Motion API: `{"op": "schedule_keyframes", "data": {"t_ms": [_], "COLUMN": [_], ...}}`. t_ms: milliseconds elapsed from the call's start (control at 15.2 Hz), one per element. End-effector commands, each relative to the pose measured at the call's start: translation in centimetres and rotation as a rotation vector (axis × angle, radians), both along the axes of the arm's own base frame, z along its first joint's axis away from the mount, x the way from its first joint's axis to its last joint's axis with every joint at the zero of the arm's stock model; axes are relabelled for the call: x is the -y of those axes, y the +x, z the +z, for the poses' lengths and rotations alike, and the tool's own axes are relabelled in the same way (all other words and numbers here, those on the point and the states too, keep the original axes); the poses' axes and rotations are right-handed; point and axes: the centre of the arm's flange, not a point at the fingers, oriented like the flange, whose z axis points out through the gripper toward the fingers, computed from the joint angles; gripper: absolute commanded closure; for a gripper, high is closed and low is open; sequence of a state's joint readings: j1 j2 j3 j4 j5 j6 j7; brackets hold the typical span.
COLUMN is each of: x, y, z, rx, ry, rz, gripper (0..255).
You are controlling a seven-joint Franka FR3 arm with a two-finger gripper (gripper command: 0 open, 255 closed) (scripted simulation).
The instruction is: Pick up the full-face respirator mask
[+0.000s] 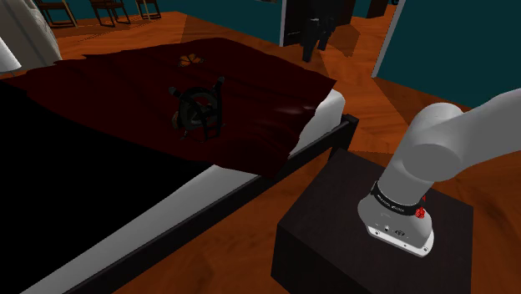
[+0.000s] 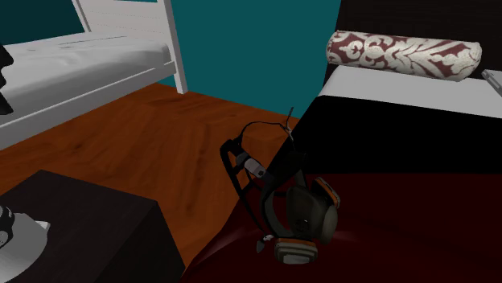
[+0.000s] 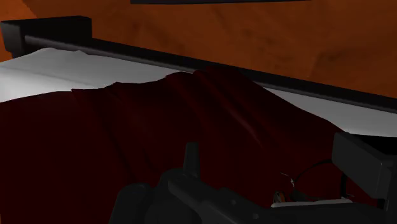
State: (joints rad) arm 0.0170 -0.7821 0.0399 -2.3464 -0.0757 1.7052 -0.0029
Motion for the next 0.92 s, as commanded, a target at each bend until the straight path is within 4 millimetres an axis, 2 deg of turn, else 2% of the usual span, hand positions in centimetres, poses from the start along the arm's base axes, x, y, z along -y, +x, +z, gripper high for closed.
{"op": "schedule_keyframes", "data": {"t_ms": [0,396,858], "x": [0.0,-1.6,-5.0], "y": [0.0,7.7,16.1], "z": [0.0,-1.9,-4.5], "rx": [0.000,-0.032,-0.069], "ry": [0.000,-0.002,-0.005], "rz": [0.000,0.161,0.350], "gripper": [0,0,0]}}
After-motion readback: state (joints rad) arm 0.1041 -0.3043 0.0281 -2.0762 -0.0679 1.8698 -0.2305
